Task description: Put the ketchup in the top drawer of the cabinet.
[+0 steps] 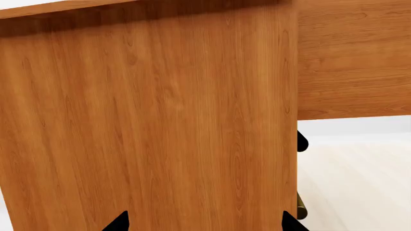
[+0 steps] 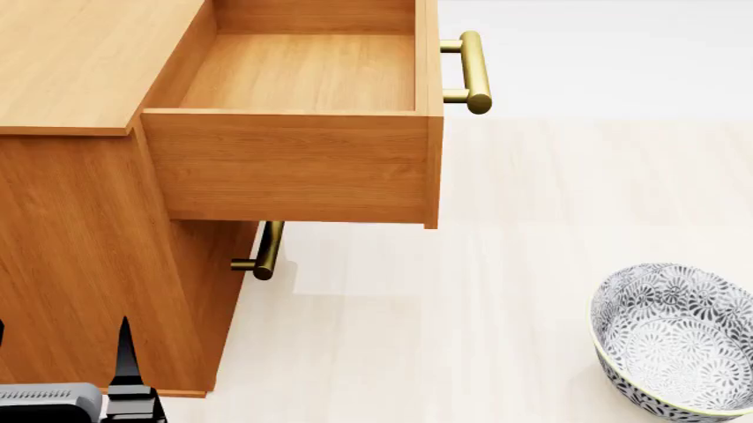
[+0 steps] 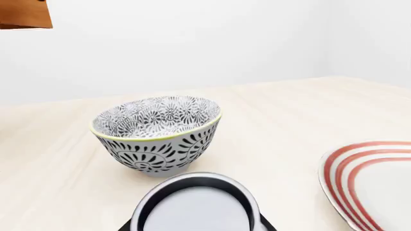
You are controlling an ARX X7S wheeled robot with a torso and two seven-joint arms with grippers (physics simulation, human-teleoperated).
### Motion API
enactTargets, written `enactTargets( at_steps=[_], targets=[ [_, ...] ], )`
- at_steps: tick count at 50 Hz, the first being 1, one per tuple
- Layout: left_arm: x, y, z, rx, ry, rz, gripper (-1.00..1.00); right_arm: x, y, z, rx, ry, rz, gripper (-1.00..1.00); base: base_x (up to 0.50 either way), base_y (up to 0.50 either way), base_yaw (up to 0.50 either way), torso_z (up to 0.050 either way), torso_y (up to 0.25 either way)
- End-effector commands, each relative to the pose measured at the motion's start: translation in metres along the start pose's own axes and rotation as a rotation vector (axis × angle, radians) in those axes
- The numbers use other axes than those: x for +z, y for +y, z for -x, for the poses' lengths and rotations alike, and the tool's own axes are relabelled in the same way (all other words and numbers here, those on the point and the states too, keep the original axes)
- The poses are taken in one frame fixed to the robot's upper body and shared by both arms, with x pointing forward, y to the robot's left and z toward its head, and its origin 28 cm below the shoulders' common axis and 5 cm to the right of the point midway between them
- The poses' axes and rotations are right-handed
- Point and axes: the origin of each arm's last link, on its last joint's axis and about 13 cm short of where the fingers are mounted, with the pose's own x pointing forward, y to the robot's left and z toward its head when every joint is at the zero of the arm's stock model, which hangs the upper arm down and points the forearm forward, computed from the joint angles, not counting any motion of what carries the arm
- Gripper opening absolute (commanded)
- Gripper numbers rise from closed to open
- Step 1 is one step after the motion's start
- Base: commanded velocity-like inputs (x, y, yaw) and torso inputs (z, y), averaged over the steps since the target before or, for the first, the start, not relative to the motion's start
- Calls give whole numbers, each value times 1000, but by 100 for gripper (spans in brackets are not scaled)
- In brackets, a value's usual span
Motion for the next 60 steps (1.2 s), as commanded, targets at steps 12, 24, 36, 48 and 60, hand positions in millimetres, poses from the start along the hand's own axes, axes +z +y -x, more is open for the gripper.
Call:
enactTargets(
  at_steps=[12, 24, 36, 48, 60],
  targets=[
    [0, 1, 0, -4, 0, 10, 100, 66, 16, -19, -1, -154, 9, -100, 0, 0, 0, 0, 0],
    [-1, 1, -3, -5, 2, 14, 100, 100, 26, -36, -21, -220, 24, -100, 0, 0, 0, 0, 0],
    [-1, 1, -4, -8, 3, 19, 100, 142, 39, -58, 6, -293, 5, -100, 0, 0, 0, 0, 0],
    [0, 1, -7, -2, -1, 18, 100, 185, 57, -85, 61, -367, -48, -100, 0, 0, 0, 0, 0],
    [-1, 1, -9, -4, -1, 20, 100, 206, 75, -104, 97, -416, -57, -100, 0, 0, 0, 0, 0]
  ],
)
